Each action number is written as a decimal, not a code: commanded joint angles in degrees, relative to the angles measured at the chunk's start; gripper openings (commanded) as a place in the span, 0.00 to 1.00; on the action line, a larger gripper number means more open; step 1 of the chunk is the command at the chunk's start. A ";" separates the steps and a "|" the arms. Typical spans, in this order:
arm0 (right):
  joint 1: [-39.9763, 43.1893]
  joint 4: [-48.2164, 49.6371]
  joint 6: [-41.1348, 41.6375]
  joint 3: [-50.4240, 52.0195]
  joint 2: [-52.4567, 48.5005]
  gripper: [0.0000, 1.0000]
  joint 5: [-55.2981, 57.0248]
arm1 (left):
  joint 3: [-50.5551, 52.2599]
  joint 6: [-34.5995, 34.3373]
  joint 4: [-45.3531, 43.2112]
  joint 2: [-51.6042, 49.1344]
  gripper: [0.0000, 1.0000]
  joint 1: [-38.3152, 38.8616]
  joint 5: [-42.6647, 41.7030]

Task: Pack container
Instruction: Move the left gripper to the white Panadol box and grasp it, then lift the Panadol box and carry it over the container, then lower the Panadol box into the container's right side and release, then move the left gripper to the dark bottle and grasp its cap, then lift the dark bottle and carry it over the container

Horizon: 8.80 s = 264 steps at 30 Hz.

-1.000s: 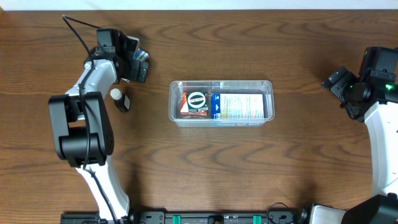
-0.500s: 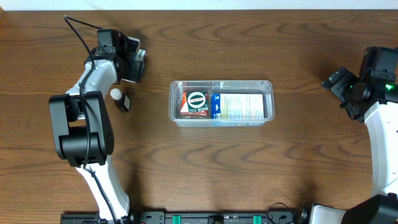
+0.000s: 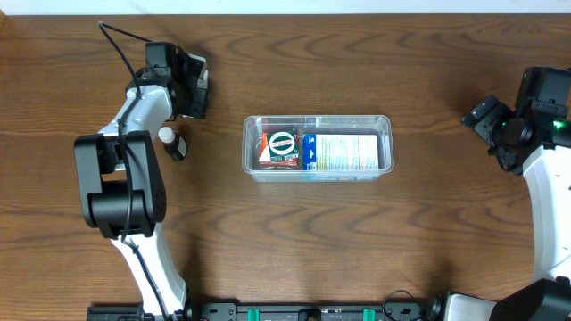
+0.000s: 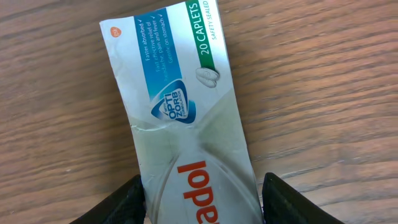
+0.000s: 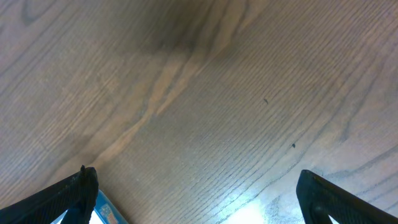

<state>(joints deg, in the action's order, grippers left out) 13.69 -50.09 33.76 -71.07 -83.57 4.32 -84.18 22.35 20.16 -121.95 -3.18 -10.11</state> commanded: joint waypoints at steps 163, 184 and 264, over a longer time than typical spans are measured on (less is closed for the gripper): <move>0.59 -0.09 0.48 -0.26 -0.02 0.99 0.20 | 0.37 -32.30 34.01 14.27 0.83 -2.91 6.23; 0.59 -0.09 0.48 -0.26 -0.02 0.99 0.20 | -0.50 -32.30 35.65 14.25 0.19 -2.91 6.25; 0.59 -0.09 0.48 -0.26 -0.02 0.99 0.20 | 1.77 21.55 40.68 27.61 0.14 31.15 -4.66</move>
<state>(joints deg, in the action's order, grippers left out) 13.69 -50.09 33.89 -71.07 -83.59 4.32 -83.11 43.55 60.99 -95.02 27.18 -13.56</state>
